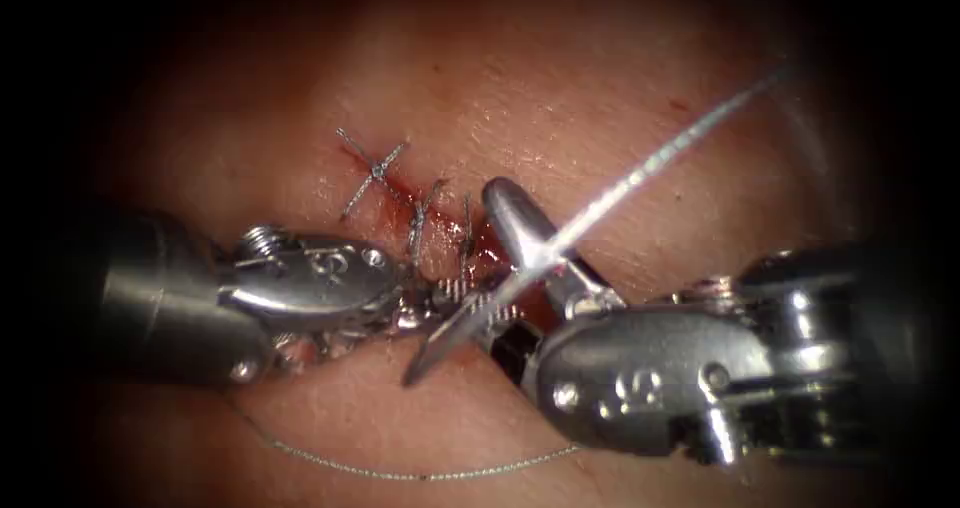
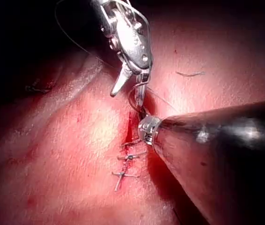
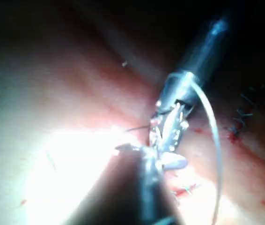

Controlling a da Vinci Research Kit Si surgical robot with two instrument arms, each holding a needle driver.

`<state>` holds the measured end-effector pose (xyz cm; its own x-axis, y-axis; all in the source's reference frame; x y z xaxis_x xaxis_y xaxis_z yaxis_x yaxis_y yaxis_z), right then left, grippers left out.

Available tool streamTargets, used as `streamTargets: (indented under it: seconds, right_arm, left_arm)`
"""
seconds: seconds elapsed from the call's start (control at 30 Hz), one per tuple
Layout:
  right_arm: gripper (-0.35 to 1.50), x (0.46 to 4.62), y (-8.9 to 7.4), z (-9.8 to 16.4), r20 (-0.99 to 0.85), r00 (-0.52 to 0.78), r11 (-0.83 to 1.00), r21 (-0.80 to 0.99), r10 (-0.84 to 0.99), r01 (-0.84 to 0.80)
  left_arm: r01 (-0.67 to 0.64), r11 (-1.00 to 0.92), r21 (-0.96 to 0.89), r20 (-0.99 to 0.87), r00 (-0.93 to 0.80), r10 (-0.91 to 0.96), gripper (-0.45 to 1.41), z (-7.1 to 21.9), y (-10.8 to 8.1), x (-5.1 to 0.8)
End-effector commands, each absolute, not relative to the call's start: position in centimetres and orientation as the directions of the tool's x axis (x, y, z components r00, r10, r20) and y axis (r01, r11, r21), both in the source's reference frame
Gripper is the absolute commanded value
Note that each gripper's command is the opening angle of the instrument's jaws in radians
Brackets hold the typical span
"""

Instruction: Wound Closure

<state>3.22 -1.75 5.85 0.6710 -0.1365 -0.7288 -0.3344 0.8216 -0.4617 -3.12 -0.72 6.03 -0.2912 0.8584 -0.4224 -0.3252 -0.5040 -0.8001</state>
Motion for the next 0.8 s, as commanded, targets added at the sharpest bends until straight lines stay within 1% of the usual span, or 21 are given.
streamTargets:
  seconds: [0.03, 0.13, 0.17, 0.2, 0.23, 0.33, 0.37, 0.4, 0.43, 0.47, 0.53, 0.6, 0.63, 0.67, 0.7, 0.8]
  right_arm:
    - [0.74, 3.27, -1.81, 5.88, -0.731, 0.669, 0.823, -0.459, -0.136, -0.335]
    - [0.17, 3.25, -1.82, 5.87, -0.733, 0.666, 0.828, -0.455, -0.139, -0.328]
    - [0.02, 3.24, -1.82, 5.86, -0.734, 0.665, 0.828, -0.454, -0.139, -0.328]
    - [-0.23, 3.22, -1.82, 5.85, -0.734, 0.664, 0.829, -0.454, -0.140, -0.327]
    - [-0.35, 3.18, -1.82, 5.84, -0.741, 0.656, 0.834, -0.448, -0.146, -0.321]
    - [-0.35, 3.09, -1.80, 5.81, -0.748, 0.647, 0.840, -0.442, -0.150, -0.316]
    - [-0.35, 3.06, -1.79, 5.80, -0.750, 0.644, 0.842, -0.439, -0.152, -0.314]
    - [-0.35, 3.03, -1.78, 5.79, -0.752, 0.642, 0.843, -0.438, -0.152, -0.313]
    - [-0.35, 2.98, -1.77, 5.78, -0.753, 0.640, 0.844, -0.436, -0.153, -0.312]
    - [-0.35, 2.94, -1.77, 5.78, -0.754, 0.639, 0.845, -0.435, -0.153, -0.310]
    - [-0.35, 2.86, -1.74, 5.78, -0.757, 0.635, 0.848, -0.432, -0.155, -0.307]
    - [-0.35, 2.73, -1.69, 5.79, -0.763, 0.626, 0.853, -0.426, -0.160, -0.302]
    - [-0.35, 2.67, -1.65, 5.80, -0.772, 0.613, 0.858, -0.420, -0.167, -0.295]
    - [-0.35, 2.58, -1.60, 5.82, -0.780, 0.601, 0.863, -0.414, -0.174, -0.289]
    - [-0.35, 2.51, -1.55, 5.84, -0.789, 0.592, 0.868, -0.402, -0.166, -0.292]
    - [-0.35, 2.33, -1.40, 5.93, -0.815, 0.557, 0.878, -0.374, -0.159, -0.297]
  left_arm:
    - [-0.324, -0.504, -0.801, -0.422, -0.292, 0.858, -0.45, 6.09, -0.76, -3.18]
    - [-0.323, -0.509, -0.798, -0.426, -0.294, 0.856, -0.45, 6.09, -0.77, -3.18]
    - [-0.323, -0.509, -0.798, -0.426, -0.294, 0.856, -0.45, 6.09, -0.77, -3.18]
    - [-0.321, -0.514, -0.795, -0.431, -0.296, 0.852, -0.45, 6.09, -0.77, -3.17]
    - [-0.320, -0.519, -0.793, -0.436, -0.298, 0.849, -0.45, 6.08, -0.77, -3.17]
    - [-0.319, -0.519, -0.793, -0.436, -0.298, 0.849, -0.42, 6.08, -0.77, -3.16]
    - [-0.319, -0.518, -0.793, -0.435, -0.298, 0.850, -0.38, 6.08, -0.76, -3.16]
    - [-0.319, -0.518, -0.794, -0.435, -0.297, 0.850, -0.30, 6.08, -0.75, -3.16]
    - [-0.325, -0.517, -0.792, -0.435, -0.295, 0.851, -0.11, 6.08, -0.74, -3.15]
    - [-0.332, -0.517, -0.789, -0.435, -0.292, 0.852, 0.00, 6.08, -0.73, -3.16]
    - [-0.331, -0.534, -0.778, -0.451, -0.297, 0.842, 0.56, 6.07, -0.69, -3.15]
    - [-0.325, -0.555, -0.766, -0.471, -0.303, 0.828, 0.83, 6.06, -0.65, -3.14]
    - [-0.320, -0.572, -0.755, -0.487, -0.309, 0.817, 1.00, 6.04, -0.63, -3.14]
    - [-0.318, -0.580, -0.750, -0.495, -0.312, 0.811, 1.10, 6.03, -0.62, -3.14]
    - [-0.314, -0.593, -0.741, -0.507, -0.317, 0.802, 1.13, 6.02, -0.62, -3.15]
    - [-0.309, -0.620, -0.721, -0.532, -0.326, 0.781, 1.11, 5.99, -0.67, -3.17]
